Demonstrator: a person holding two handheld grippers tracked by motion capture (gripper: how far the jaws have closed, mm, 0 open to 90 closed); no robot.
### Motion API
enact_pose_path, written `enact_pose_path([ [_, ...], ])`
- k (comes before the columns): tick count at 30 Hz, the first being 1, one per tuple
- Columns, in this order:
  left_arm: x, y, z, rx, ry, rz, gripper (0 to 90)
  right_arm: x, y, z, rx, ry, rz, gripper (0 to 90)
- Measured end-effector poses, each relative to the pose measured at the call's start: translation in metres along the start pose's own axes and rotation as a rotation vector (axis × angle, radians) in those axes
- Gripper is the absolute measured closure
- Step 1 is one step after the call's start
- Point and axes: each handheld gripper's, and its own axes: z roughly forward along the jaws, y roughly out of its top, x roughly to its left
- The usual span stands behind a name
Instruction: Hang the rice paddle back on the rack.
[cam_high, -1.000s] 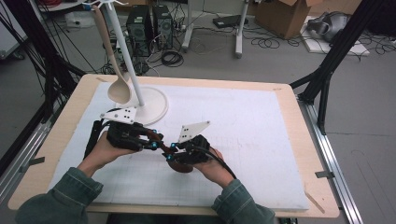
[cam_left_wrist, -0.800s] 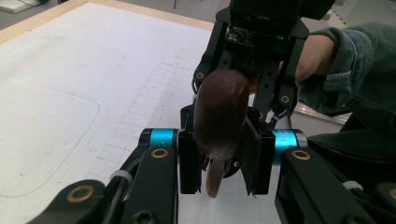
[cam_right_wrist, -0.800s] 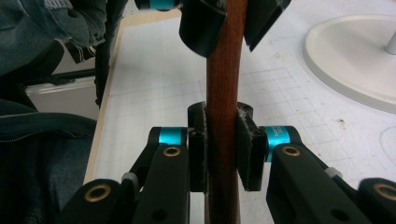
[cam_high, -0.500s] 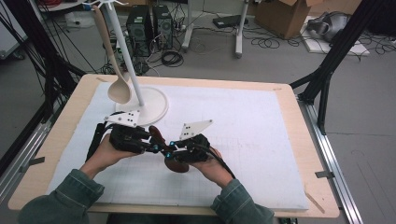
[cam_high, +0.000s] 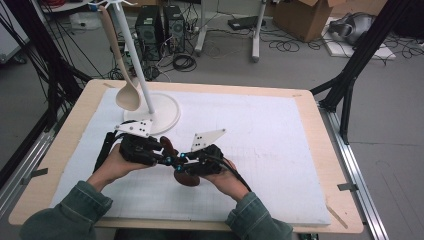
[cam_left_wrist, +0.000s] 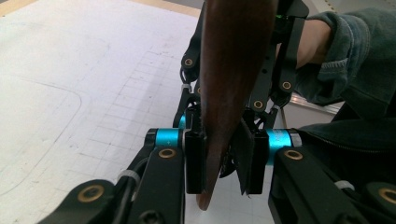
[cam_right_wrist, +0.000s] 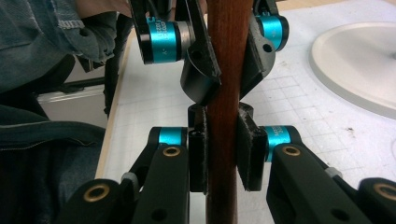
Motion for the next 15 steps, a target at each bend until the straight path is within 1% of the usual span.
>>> enact_pose_path([
  [1, 0.000, 0.000, 0.000, 0.001, 0.002, 0.005, 76.8, 0.000, 0.000, 0.000, 0.001, 0.002, 0.006, 75.5],
  [2, -0.001, 0.000, -0.001, -0.001, 0.006, 0.005, 77.1, -0.001, 0.000, 0.000, 0.002, 0.003, 0.006, 71.3],
  [3, 0.000, 0.000, -0.002, 0.000, 0.008, 0.005, 77.1, -0.001, -0.001, 0.000, 0.017, 0.010, 0.012, 68.8],
  [4, 0.000, 0.000, -0.003, 0.002, 0.011, 0.009, 77.2, -0.001, -0.003, 0.000, 0.031, 0.014, 0.009, 67.1],
  [7, 0.000, 0.000, -0.006, 0.002, 0.016, 0.004, 77.3, -0.002, -0.009, 0.001, 0.068, 0.014, 0.006, 65.6],
  [9, 0.001, 0.001, -0.008, 0.004, 0.020, 0.008, 77.4, -0.003, -0.015, 0.001, 0.095, 0.006, 0.004, 66.2],
  [11, 0.000, 0.001, -0.008, 0.002, 0.023, 0.005, 77.4, -0.004, -0.018, 0.002, 0.111, 0.003, 0.005, 67.6],
  [12, 0.001, 0.001, -0.008, 0.003, 0.022, 0.009, 77.4, -0.005, -0.019, 0.003, 0.123, -0.003, -0.003, 68.8],
  [13, 0.001, 0.001, -0.008, 0.006, 0.021, 0.010, 77.4, -0.005, -0.019, 0.004, 0.133, 0.001, -0.006, 71.4],
  [15, 0.000, 0.001, -0.008, 0.003, 0.017, 0.004, 77.4, -0.005, -0.019, 0.005, 0.137, 0.002, -0.021, 75.7],
])
